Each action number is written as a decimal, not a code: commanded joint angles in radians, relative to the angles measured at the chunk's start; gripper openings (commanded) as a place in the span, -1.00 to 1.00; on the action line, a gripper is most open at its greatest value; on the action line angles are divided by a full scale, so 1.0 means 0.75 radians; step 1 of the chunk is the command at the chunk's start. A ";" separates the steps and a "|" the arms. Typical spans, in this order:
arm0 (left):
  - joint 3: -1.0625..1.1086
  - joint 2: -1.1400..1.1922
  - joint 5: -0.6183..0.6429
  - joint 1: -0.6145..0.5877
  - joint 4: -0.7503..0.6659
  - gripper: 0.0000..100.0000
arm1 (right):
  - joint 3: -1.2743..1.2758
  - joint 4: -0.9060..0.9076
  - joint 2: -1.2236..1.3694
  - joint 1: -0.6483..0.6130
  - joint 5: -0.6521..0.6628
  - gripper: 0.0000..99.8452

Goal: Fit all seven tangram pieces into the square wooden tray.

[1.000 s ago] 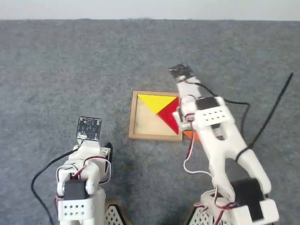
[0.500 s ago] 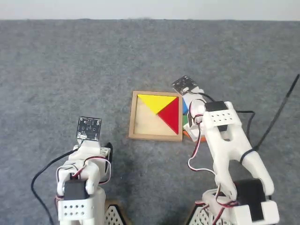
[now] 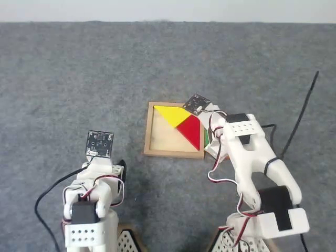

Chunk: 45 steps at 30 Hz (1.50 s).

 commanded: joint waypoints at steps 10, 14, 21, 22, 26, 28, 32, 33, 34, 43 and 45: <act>-0.011 -0.037 -0.008 0.002 0.012 -0.69 | -0.006 0.204 0.007 -0.005 0.245 -0.67; -0.011 -0.037 -0.008 0.002 0.012 -0.69 | -0.006 0.224 0.009 -0.007 0.268 -0.67; -0.011 -0.037 -0.008 0.002 0.012 -0.69 | -0.010 0.214 0.011 -0.007 0.084 -0.68; -0.011 -0.037 -0.008 0.002 0.012 -0.69 | -0.023 0.222 0.013 -0.009 0.010 -0.68; -0.011 -0.037 -0.008 0.002 0.012 -0.69 | -0.041 0.226 0.013 -0.005 -0.119 -0.69; -0.011 -0.037 -0.008 0.002 0.012 -0.69 | -0.045 0.249 0.009 -0.005 -0.125 -0.78; -0.011 -0.037 -0.008 0.002 0.012 -0.69 | -0.088 0.324 0.011 -0.005 -0.139 -0.96; -0.011 -0.037 -0.008 0.002 0.012 -0.69 | -0.098 0.341 0.011 -0.003 -0.158 -0.97; -0.011 -0.037 -0.008 0.002 0.012 -0.69 | -0.110 0.355 0.013 -0.001 -0.176 -0.97; -0.011 -0.037 -0.008 0.002 0.012 -0.69 | -0.282 0.457 0.007 -0.009 -0.268 -0.97; -0.011 -0.037 -0.008 0.002 0.012 -0.69 | -0.403 0.531 0.007 -0.030 -0.286 -0.98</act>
